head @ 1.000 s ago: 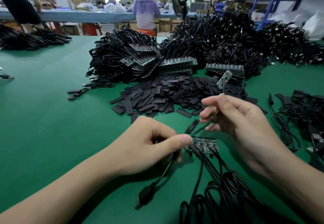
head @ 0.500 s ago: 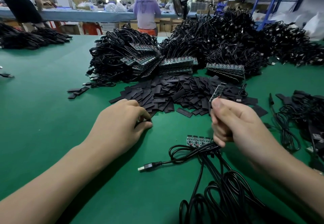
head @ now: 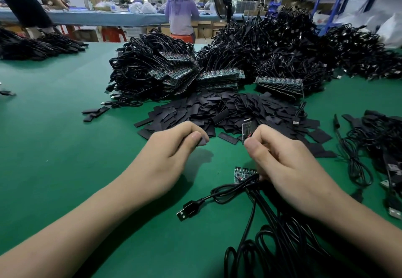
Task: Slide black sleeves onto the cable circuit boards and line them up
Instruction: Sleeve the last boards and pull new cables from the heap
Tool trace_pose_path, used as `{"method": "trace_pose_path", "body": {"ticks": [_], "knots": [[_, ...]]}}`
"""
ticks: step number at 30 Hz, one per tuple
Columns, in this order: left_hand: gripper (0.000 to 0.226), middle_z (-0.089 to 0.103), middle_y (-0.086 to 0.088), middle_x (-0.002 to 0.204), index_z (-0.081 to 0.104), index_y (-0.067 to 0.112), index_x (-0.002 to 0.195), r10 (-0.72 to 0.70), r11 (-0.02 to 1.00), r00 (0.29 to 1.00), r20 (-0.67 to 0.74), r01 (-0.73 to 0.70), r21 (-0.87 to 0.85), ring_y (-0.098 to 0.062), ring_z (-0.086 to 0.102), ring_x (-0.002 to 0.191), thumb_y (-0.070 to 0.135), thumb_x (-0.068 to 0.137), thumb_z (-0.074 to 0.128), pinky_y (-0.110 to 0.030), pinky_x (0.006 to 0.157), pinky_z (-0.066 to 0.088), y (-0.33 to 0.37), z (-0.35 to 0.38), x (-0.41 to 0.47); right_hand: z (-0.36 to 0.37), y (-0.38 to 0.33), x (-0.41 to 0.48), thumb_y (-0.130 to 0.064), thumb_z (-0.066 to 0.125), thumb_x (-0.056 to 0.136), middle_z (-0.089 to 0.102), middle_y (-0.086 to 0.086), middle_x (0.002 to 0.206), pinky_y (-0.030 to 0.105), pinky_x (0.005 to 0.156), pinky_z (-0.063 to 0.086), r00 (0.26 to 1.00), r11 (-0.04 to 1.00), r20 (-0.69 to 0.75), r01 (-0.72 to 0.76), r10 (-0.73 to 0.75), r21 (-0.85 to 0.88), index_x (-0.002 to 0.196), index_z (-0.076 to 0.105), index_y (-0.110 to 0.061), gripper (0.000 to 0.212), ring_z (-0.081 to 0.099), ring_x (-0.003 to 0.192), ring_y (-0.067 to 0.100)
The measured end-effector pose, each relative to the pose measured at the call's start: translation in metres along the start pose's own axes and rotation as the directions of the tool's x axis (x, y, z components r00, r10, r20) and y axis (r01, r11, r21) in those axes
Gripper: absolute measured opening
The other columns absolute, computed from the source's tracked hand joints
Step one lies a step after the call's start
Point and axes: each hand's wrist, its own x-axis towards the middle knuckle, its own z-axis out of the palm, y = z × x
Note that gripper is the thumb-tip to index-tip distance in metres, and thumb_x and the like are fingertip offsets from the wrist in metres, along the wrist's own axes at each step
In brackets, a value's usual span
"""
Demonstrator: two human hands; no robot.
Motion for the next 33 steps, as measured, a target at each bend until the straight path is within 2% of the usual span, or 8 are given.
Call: {"method": "trace_pose_path", "body": {"ticks": [3, 6, 10, 13, 16, 18, 23, 33], "knots": [[0.017, 0.060, 0.034, 0.086, 0.061, 0.028, 0.116, 0.018, 0.999, 0.994, 0.106, -0.015, -0.032, 0.012, 0.054, 0.082, 0.026, 0.105, 0.048, -0.007, 0.072, 0.037, 0.002, 0.006, -0.004, -0.003, 0.000, -0.001, -0.066, 0.041, 0.097, 0.047, 0.007, 0.057, 0.051, 0.063, 0.047, 1.000, 0.999, 0.008, -0.029, 0.029, 0.027, 0.091, 0.050, -0.037, 0.031, 0.051, 0.061, 0.033], [0.014, 0.058, 0.011, 0.084, 0.052, 0.036, 0.116, 0.038, 0.997, 0.989, 0.146, -0.028, -0.073, -0.007, 0.051, 0.076, 0.034, 0.103, 0.048, -0.025, 0.074, 0.043, 0.004, 0.009, -0.007, -0.004, 0.000, 0.000, -0.051, 0.043, 0.104, 0.043, 0.006, 0.058, 0.054, 0.063, 0.046, 1.000, 0.997, -0.003, 0.007, -0.006, 0.083, 0.106, 0.060, -0.037, 0.022, 0.047, 0.061, 0.035], [0.007, 0.060, -0.002, 0.087, 0.048, 0.035, 0.107, 0.078, 0.990, 0.985, 0.155, -0.058, -0.130, -0.023, 0.049, 0.075, 0.040, 0.102, 0.050, -0.040, 0.076, 0.044, 0.009, 0.008, -0.009, -0.002, 0.001, 0.000, -0.044, 0.048, 0.097, 0.042, -0.005, 0.061, 0.053, 0.064, 0.044, 1.000, 0.987, -0.001, 0.007, -0.007, 0.160, 0.097, 0.066, -0.032, 0.022, 0.044, 0.063, 0.033], [0.010, 0.062, 0.004, 0.089, 0.048, 0.035, 0.106, 0.150, 0.982, 0.973, 0.175, -0.126, -0.143, -0.020, 0.053, 0.075, 0.040, 0.099, 0.052, -0.036, 0.074, 0.046, 0.014, 0.009, -0.011, -0.003, 0.001, 0.001, -0.052, 0.052, 0.091, 0.039, 0.002, 0.064, 0.053, 0.065, 0.043, 0.999, 0.967, 0.039, -0.016, 0.006, 0.255, 0.088, 0.067, -0.029, 0.028, 0.042, 0.064, 0.033], [0.009, 0.061, 0.018, 0.087, 0.051, 0.028, 0.106, 0.245, 0.966, 0.957, 0.156, -0.228, -0.120, -0.006, 0.054, 0.075, 0.033, 0.100, 0.056, -0.017, 0.068, 0.040, 0.019, 0.011, -0.013, -0.003, -0.001, 0.001, -0.054, 0.057, 0.086, 0.048, -0.012, 0.062, 0.022, 0.058, 0.039, 0.996, 0.947, 0.088, -0.010, -0.020, 0.322, 0.083, 0.070, -0.029, 0.029, 0.042, 0.058, 0.009], [0.008, 0.057, 0.027, 0.086, 0.055, 0.025, 0.106, 0.277, 0.959, 0.953, 0.123, -0.266, -0.102, 0.002, 0.055, 0.077, 0.030, 0.100, 0.058, -0.011, 0.068, 0.037, 0.021, 0.012, -0.013, -0.004, -0.002, 0.001, -0.051, 0.060, 0.085, 0.051, -0.015, 0.062, 0.013, 0.055, 0.035, 0.990, 0.925, 0.136, -0.020, -0.035, 0.380, 0.082, 0.072, -0.028, 0.026, 0.041, 0.057, 0.002], [0.013, 0.064, 0.022, 0.094, 0.068, 0.024, 0.106, 0.260, 0.962, 0.966, -0.006, -0.260, -0.087, 0.000, 0.061, 0.091, 0.027, 0.093, 0.066, -0.014, 0.076, 0.043, 0.020, 0.011, -0.009, -0.006, -0.003, 0.003, -0.045, 0.056, 0.095, 0.040, 0.000, 0.060, 0.032, 0.057, 0.034, 0.988, 0.921, 0.157, -0.056, -0.005, 0.386, 0.073, 0.064, -0.023, 0.032, 0.038, 0.057, 0.013], [0.014, 0.075, 0.013, 0.096, 0.075, 0.031, 0.102, 0.109, 0.951, 0.994, -0.016, -0.109, -0.288, -0.012, 0.069, 0.091, 0.032, 0.089, 0.072, -0.030, 0.084, 0.054, 0.014, 0.009, -0.006, -0.011, -0.005, 0.001, -0.031, 0.056, 0.093, 0.038, -0.004, 0.061, 0.025, 0.055, 0.032, 0.976, 0.904, 0.215, -0.054, -0.043, 0.425, 0.062, 0.046, -0.021, 0.033, 0.036, 0.059, 0.012]]}}
